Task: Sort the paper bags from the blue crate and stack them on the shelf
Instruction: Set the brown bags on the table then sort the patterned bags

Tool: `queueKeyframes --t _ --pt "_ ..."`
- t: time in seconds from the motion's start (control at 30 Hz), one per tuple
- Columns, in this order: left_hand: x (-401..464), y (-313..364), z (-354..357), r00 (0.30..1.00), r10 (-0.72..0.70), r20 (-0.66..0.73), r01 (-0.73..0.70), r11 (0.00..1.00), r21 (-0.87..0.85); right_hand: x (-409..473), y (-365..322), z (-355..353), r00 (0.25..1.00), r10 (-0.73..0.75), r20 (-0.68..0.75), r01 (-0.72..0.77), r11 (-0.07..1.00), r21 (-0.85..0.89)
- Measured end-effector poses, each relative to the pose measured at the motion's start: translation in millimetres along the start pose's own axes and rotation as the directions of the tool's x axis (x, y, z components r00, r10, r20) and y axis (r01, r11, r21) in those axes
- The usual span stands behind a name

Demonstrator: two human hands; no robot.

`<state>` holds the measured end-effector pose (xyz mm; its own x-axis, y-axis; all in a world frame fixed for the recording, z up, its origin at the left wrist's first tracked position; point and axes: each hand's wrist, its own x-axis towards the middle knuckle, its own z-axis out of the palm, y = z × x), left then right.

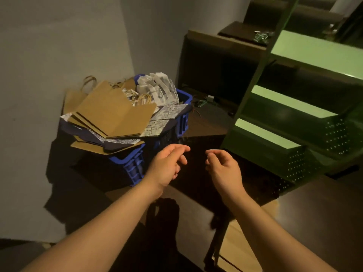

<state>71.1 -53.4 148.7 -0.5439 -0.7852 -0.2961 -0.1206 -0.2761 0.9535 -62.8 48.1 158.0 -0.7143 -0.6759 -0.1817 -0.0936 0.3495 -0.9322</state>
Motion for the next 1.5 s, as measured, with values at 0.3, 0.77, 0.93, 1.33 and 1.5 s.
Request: queueKeyframes --t 0.3,0.77,0.93,1.33,1.5 --pt "32 52 -111 0.939 0.232 -0.256 -0.220 0.973 0.073 20 -82 79 0.987 -0.098 0.125 0.089 0.993 0.080" --pt "112 49 -195 0.991 -0.079 0.108 -0.074 0.351 0.933 56 -118 156 0.964 0.088 0.250 -0.109 0.991 0.073" --pt "119 54 -201 0.977 -0.040 0.209 -0.197 0.203 0.959 76 -113 169 0.933 0.239 0.271 -0.273 0.957 0.097" --pt "109 53 -227 0.883 0.405 0.237 -0.375 0.306 0.875 96 -124 197 0.796 0.458 0.396 -0.585 0.749 0.310" --pt "102 42 -233 0.830 0.509 0.227 -0.457 0.389 0.800 99 -124 206 0.758 0.457 0.467 -0.623 0.719 0.309"
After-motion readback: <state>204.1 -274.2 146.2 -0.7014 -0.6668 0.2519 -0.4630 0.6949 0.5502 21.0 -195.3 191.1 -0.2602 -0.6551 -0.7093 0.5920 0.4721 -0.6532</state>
